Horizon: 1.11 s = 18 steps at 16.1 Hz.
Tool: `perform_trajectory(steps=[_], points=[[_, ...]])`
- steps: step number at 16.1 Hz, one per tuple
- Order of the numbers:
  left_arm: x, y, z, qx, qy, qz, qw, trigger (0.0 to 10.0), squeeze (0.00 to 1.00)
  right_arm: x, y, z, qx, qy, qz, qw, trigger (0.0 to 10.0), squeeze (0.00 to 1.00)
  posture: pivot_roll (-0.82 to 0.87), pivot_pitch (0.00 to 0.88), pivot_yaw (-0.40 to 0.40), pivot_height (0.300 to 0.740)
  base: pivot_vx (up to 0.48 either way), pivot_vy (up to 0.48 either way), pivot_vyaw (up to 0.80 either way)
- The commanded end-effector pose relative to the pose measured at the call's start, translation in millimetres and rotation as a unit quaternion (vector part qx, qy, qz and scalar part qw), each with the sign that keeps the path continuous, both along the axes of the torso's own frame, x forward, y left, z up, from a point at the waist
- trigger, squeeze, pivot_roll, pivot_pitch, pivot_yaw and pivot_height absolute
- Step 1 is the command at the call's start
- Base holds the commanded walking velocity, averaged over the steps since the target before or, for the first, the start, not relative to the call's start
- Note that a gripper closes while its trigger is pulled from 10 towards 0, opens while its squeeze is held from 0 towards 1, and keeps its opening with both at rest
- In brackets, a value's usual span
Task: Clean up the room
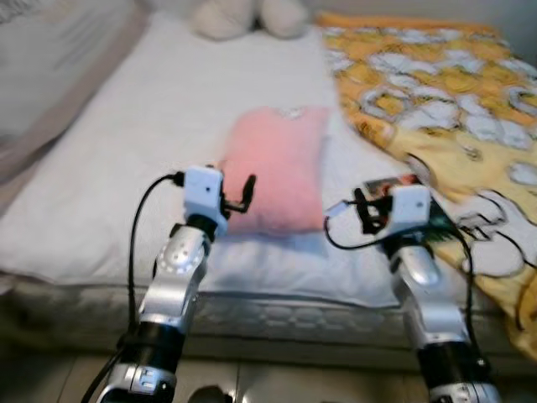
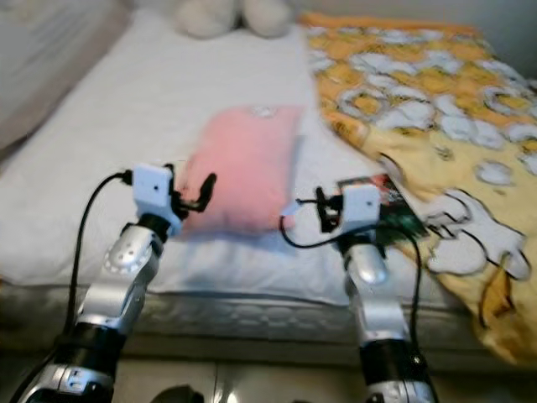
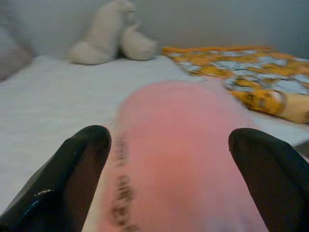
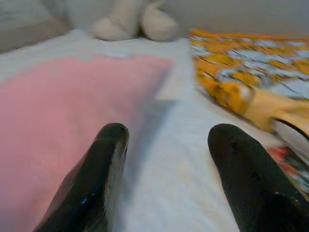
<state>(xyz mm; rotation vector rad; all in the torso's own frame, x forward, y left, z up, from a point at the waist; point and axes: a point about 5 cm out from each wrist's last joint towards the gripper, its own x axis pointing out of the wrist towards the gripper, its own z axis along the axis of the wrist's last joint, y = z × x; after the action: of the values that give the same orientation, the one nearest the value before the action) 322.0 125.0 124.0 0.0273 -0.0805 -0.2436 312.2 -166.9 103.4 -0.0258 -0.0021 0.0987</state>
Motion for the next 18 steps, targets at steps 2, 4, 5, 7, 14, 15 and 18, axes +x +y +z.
perform_trajectory(steps=[2, 4, 5, 7, 14, 15, 18], points=[[-3.1, -2.1, 0.7, 0.009, -0.003, 0.002, 1.000, 10.0, 0.00, -0.3, -5.2, -1.0, 0.005, 0.004, -0.011, 1.000, 10.0, 0.00, 0.02, 0.000, -0.008, 0.740, 0.000, 0.000, 0.00], [-5.7, -4.3, 1.7, 0.022, -0.013, -0.010, 1.000, 10.0, 0.00, -1.6, -3.8, -1.2, 0.007, -0.001, -0.014, 1.000, 10.0, 0.00, 0.02, 0.000, -0.006, 0.740, 0.000, 0.000, 0.00], [-6.0, -4.9, 2.1, 0.026, -0.014, -0.015, 0.999, 10.0, 0.00, -2.3, -3.0, -1.5, 0.008, -0.002, -0.014, 1.000, 10.0, 0.00, 0.02, 0.000, -0.005, 0.740, 0.000, 0.000, 0.00], [-7.0, -6.4, 8.0, 0.021, -0.030, -0.028, 0.999, 10.0, 0.00, -5.0, 0.8, -3.6, 0.011, -0.003, -0.015, 1.000, 10.0, 0.00, 0.02, 0.000, -0.001, 0.740, 0.232, 0.000, 0.00], [-5.4, -9.2, 12.4, 0.000, -0.033, -0.022, 0.999, 10.0, 0.00, -5.3, -1.1, -4.3, 0.010, -0.003, -0.016, 1.000, 10.0, 0.00, 0.01, 0.000, 0.000, 0.740, 0.476, 0.000, 0.00], [-5.6, -9.4, 12.7, 0.000, -0.034, -0.021, 0.999, 10.0, 0.00, -5.0, -1.5, -4.0, 0.010, -0.003, -0.017, 1.000, 10.0, 0.00, 0.01, 0.000, 0.000, 0.740, 0.461, 0.000, 0.00], [-5.3, -9.3, 13.5, 0.000, -0.032, -0.017, 0.999, 10.0, 0.00, -4.0, -2.1, -3.2, 0.009, -0.003, -0.016, 1.000, 10.0, 0.00, 0.02, 0.000, -0.003, 0.740, 0.461, 0.000, 0.00]])
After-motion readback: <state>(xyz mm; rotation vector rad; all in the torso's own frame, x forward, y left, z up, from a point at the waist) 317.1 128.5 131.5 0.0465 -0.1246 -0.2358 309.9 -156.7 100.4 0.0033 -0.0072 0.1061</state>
